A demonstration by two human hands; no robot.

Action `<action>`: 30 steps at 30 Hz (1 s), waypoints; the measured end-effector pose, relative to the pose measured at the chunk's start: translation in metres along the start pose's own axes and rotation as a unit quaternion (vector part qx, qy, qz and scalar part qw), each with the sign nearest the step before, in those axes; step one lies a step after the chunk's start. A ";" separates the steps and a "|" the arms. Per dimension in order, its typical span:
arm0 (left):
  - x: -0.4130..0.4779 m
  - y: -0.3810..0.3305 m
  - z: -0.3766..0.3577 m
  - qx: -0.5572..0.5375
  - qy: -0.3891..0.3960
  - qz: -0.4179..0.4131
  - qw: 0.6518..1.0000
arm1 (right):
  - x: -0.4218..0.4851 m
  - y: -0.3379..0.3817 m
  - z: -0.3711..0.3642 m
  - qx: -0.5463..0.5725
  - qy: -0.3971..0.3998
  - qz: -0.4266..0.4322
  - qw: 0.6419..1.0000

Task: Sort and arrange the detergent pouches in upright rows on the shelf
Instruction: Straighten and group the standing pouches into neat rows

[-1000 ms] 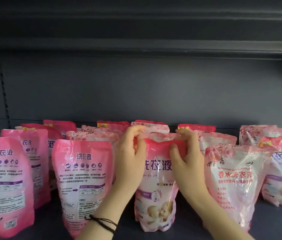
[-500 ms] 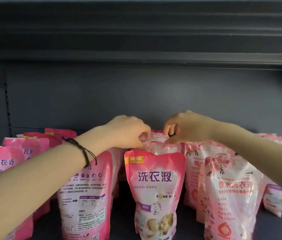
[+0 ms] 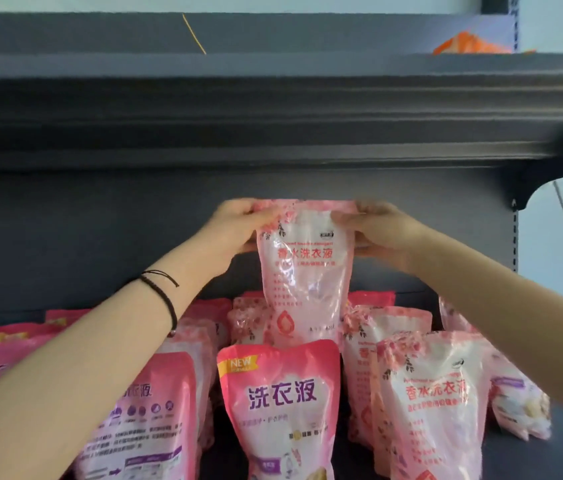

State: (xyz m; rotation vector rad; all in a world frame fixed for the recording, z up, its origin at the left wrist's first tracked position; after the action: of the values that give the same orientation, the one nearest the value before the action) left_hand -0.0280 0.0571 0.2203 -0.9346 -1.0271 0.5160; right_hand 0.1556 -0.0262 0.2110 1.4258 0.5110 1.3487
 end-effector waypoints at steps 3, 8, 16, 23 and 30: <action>0.012 -0.040 -0.026 -0.091 -0.043 -0.057 0.993 | -0.002 0.031 0.022 0.110 -0.081 0.078 0.988; 0.018 -0.078 -0.072 -0.182 -0.090 -0.080 0.976 | -0.015 0.068 0.071 0.124 -0.131 0.157 0.971; -0.017 -0.073 -0.167 -0.259 -0.086 -0.061 0.960 | -0.049 0.037 0.150 0.203 -0.053 0.103 0.972; -0.029 -0.091 -0.250 -0.239 -0.072 -0.075 0.966 | -0.080 0.018 0.228 0.211 -0.083 0.144 0.963; -0.027 -0.064 -0.324 -0.227 -0.056 -0.025 0.972 | -0.094 -0.034 0.283 0.199 -0.099 0.098 0.970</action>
State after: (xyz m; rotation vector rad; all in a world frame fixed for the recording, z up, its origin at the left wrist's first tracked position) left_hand 0.2453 -0.1296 0.1965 -1.2897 -1.2993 0.2956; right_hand 0.3966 -0.2043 0.1951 1.9615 0.5378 1.2841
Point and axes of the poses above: each hand's wrist, its own x-axis towards the middle knuckle, its own z-axis out of the back of the hand, y = z × x, the point moved 6 cm from there along x, towards the middle knuckle, and after that the axes turned 2 degrees about z, right-handed, at the moved point
